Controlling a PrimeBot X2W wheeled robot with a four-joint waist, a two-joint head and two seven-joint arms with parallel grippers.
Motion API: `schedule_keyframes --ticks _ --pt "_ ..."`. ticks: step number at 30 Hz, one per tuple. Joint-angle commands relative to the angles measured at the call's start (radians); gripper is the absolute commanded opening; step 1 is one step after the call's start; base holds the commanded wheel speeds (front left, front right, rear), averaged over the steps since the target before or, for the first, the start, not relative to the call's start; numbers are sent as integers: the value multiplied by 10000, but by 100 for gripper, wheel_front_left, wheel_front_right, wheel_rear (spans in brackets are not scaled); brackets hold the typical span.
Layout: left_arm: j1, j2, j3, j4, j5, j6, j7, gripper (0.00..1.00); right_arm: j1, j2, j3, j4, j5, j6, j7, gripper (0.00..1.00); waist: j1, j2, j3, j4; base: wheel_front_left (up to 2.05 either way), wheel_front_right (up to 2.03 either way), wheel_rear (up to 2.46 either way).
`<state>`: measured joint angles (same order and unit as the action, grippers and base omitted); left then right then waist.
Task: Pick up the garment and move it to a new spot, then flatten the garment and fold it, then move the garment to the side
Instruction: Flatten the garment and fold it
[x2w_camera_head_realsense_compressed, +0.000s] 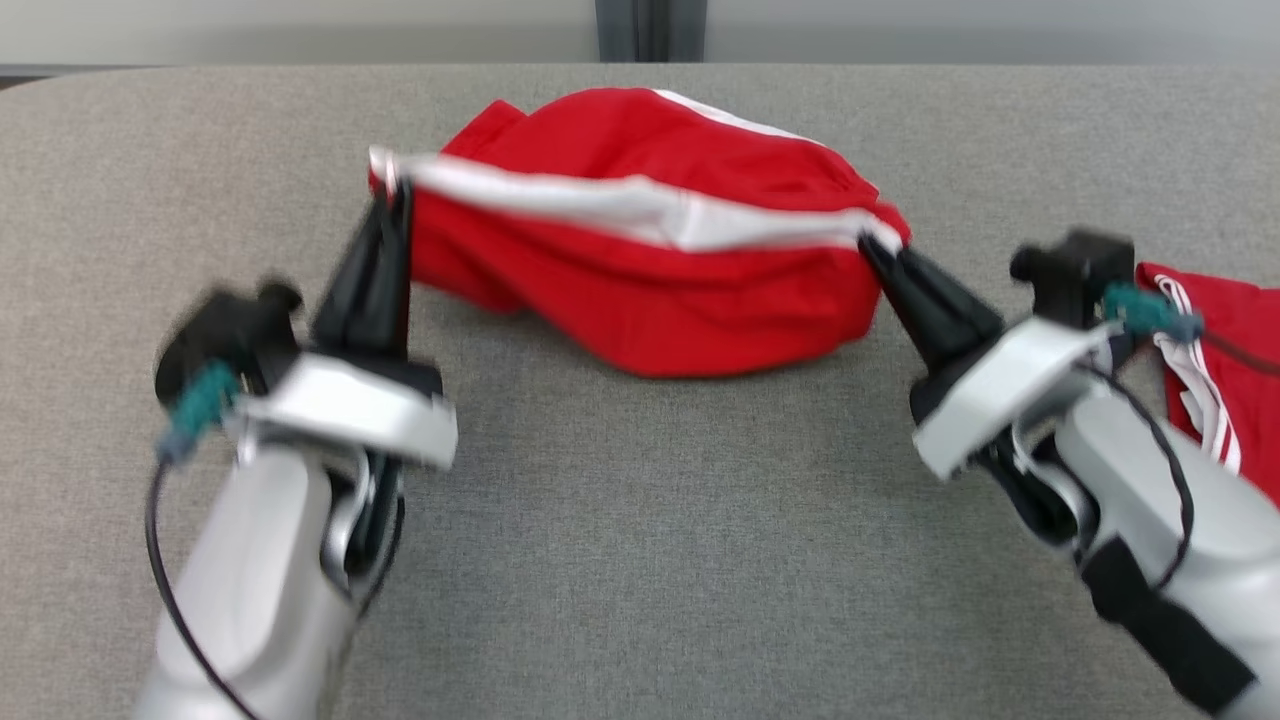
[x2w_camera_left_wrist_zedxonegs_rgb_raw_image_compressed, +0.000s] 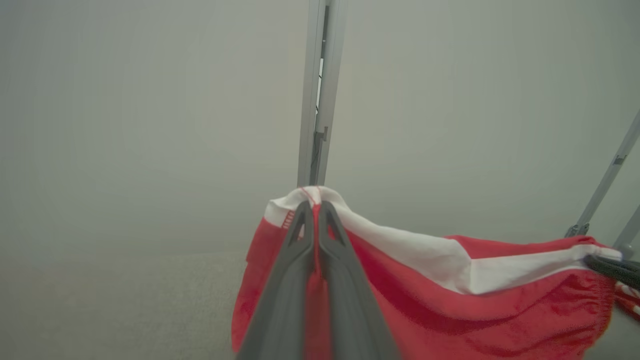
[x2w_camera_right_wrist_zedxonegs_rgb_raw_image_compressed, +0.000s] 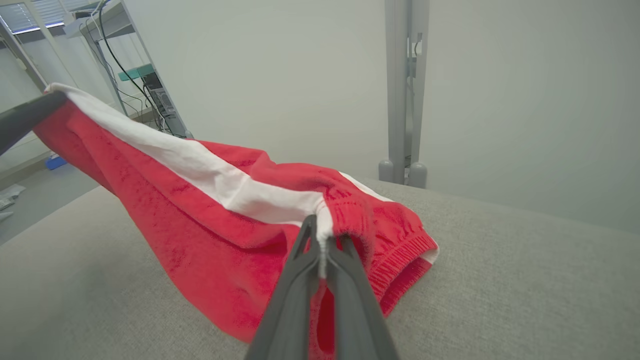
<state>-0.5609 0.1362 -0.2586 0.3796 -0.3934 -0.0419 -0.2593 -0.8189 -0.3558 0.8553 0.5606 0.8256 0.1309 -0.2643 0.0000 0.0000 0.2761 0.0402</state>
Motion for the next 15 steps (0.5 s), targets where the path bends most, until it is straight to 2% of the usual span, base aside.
schedule_keyframes --ticks 1,5,8,15 --pt "811 62 11 -434 105 135 -40 0 653 -225 -53 -397 117 3 -16 0 0 0 -199 -4 0 0 0" --pt "2933 196 -84 -1568 -32 377 247 0 2254 -678 -153 -1330 212 3 -17 0 0 0 -565 -19 0 0 0" --pt "4018 511 -124 -2442 -4 581 730 0 3298 -927 -452 -1786 225 1 -17 0 0 0 -775 0 0 0 0" --pt "6477 1199 -148 -4750 -189 1339 2561 0 5326 -1172 -1327 -2590 -283 3 -18 0 0 0 -1297 9 0 0 0"
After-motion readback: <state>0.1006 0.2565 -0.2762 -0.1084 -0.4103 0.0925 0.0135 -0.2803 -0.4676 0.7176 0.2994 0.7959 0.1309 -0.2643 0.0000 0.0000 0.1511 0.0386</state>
